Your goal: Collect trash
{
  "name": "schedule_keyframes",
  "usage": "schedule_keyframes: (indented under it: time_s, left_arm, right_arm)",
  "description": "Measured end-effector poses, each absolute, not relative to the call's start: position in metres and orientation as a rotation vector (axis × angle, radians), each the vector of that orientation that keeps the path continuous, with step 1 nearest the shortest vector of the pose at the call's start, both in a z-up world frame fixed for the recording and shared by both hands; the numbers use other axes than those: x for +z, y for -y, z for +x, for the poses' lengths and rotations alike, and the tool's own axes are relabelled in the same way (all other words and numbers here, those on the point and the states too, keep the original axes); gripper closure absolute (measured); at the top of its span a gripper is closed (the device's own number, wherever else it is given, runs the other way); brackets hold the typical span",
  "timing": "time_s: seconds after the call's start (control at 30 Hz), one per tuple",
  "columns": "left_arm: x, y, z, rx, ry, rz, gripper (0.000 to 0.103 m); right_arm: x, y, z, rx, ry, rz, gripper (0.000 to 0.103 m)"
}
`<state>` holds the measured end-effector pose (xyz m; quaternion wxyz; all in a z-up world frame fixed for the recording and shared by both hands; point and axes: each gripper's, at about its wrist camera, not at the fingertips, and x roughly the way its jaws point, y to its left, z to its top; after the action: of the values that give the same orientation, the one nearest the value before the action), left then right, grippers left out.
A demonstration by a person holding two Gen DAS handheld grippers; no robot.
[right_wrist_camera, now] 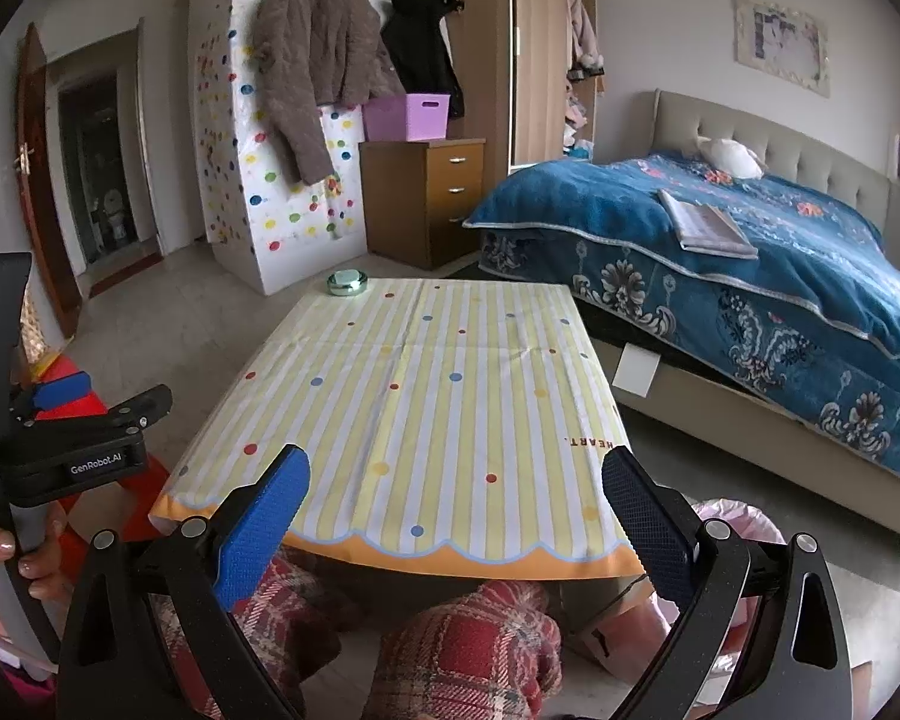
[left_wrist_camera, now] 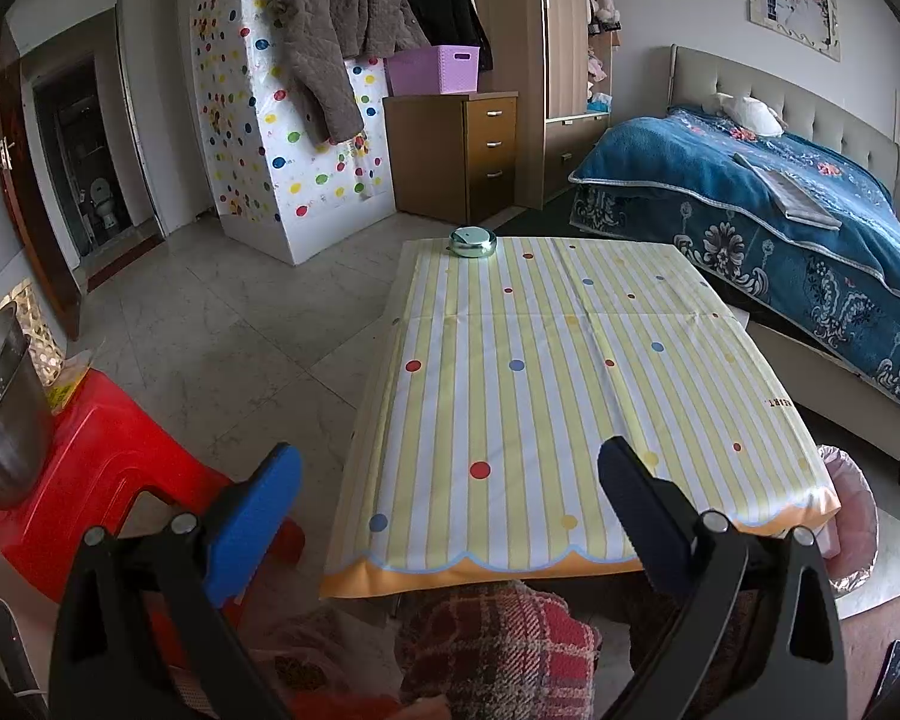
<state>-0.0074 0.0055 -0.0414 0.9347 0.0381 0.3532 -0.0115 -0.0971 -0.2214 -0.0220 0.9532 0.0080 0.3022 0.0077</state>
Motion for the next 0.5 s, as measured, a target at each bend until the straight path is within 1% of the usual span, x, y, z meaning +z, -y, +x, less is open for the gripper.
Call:
schedule_keyframes:
  time_s: [0.5]
  left_arm:
    - [-0.0446,-0.0031,-0.0085,-0.023,-0.726,0.083,0.007]
  right_arm:
    - [-0.0263,0.2291,-0.0978,0.005,-0.619,0.023,0.006]
